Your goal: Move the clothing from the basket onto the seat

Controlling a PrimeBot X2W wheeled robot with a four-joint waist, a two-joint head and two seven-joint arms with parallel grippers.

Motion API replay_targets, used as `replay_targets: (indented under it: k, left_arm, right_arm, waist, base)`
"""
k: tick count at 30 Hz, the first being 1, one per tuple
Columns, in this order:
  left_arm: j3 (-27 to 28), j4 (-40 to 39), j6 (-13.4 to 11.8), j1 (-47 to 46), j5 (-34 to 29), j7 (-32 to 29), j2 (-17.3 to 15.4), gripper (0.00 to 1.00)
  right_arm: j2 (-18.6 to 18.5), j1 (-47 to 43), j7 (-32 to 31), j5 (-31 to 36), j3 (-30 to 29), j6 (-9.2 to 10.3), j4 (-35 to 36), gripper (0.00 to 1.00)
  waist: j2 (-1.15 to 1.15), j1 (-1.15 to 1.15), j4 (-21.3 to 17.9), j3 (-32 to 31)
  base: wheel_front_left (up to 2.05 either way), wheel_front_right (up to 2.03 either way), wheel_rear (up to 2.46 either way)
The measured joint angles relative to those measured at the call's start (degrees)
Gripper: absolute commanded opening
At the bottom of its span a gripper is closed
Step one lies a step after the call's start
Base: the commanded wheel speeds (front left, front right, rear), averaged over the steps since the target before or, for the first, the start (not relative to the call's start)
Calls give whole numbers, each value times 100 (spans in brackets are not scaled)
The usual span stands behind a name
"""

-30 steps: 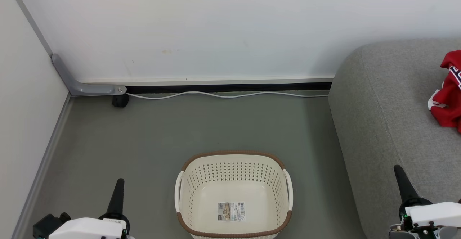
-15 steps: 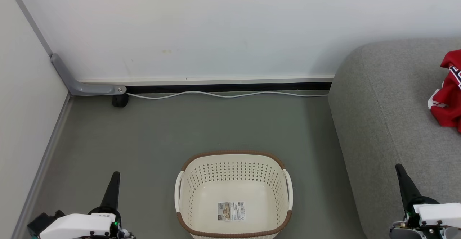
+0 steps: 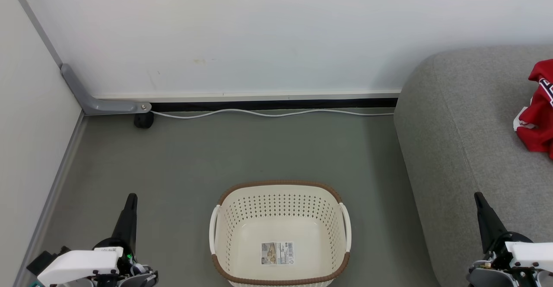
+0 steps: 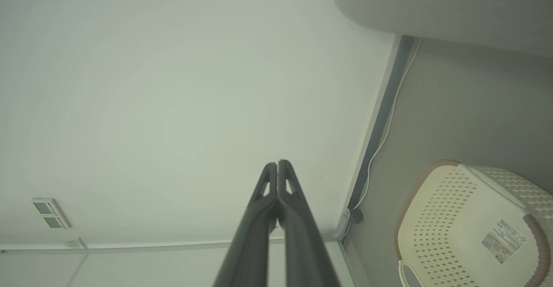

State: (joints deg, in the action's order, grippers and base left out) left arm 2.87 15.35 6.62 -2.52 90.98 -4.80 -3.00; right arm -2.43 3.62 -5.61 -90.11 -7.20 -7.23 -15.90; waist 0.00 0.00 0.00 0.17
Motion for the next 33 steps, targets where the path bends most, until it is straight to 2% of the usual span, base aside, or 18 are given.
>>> replay_targets:
  k: [4,33]
  left_arm:
    - [31,-1,40,-44,191,-31,1,0]
    - [81,0,40,-44,190,-76,15,0]
  right_arm:
    - [16,2,-44,-141,-26,0,5,0]
    - [16,50,-44,-141,-31,0,12,0]
  waist:
    - [0,0,0,1]
    - [0,0,0,1]
  base:
    - [0,0,0]
    - [0,0,0]
